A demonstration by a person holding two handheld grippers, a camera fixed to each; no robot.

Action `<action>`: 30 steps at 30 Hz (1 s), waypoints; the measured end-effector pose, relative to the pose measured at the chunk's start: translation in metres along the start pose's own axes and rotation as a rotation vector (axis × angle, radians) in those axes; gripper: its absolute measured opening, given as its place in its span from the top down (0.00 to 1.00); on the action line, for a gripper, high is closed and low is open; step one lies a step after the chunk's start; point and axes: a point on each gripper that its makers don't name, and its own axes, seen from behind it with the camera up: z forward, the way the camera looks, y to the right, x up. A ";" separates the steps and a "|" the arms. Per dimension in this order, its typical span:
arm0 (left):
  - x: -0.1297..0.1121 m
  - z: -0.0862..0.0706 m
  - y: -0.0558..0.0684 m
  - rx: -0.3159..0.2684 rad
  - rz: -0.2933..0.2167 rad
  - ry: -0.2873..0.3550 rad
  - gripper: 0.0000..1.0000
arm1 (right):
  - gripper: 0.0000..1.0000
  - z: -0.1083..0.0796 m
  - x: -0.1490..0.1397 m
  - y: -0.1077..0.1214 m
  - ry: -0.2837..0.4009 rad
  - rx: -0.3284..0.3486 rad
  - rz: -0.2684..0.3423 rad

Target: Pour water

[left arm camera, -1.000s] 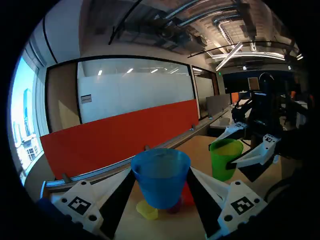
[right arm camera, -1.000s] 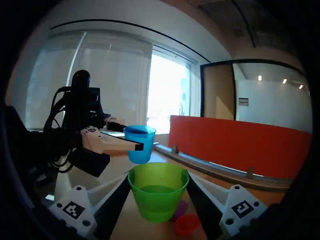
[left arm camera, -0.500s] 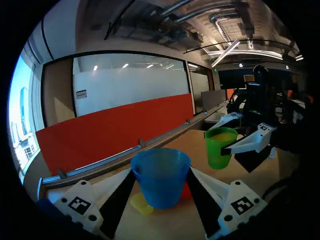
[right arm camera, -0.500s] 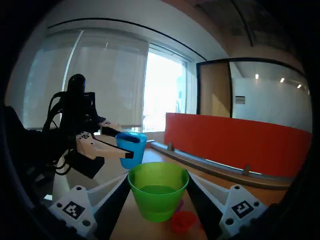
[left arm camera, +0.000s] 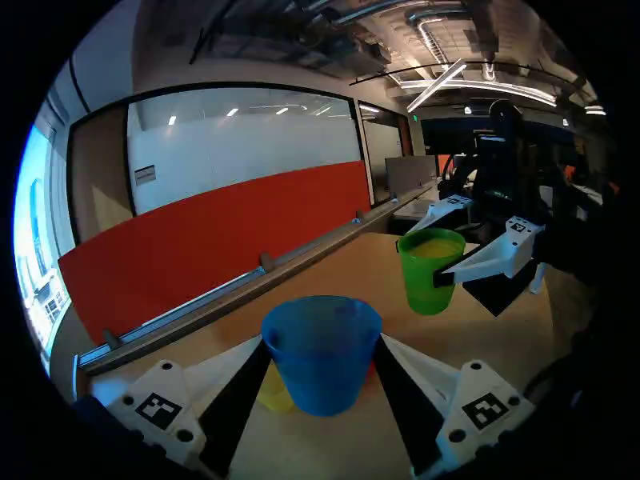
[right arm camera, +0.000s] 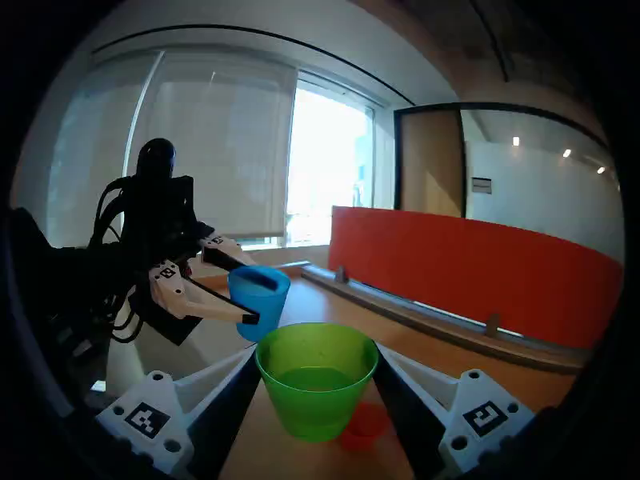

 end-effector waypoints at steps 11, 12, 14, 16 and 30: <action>-0.016 0.005 0.006 -0.026 0.023 -0.057 0.14 | 0.07 -0.003 -0.015 0.004 -0.042 0.000 -0.011; -0.018 0.006 0.008 -0.030 0.027 -0.065 0.14 | 0.07 -0.003 -0.017 0.004 -0.048 0.001 -0.013; -0.022 0.007 0.009 -0.035 0.035 -0.079 0.14 | 0.07 -0.004 -0.020 0.004 -0.061 0.004 -0.017; -0.027 0.008 0.011 -0.040 0.043 -0.093 0.14 | 0.07 -0.005 -0.024 0.003 -0.073 0.008 -0.020; -0.060 0.011 0.022 -0.085 0.083 -0.194 0.14 | 0.08 -0.007 -0.048 0.001 -0.145 0.034 -0.028</action>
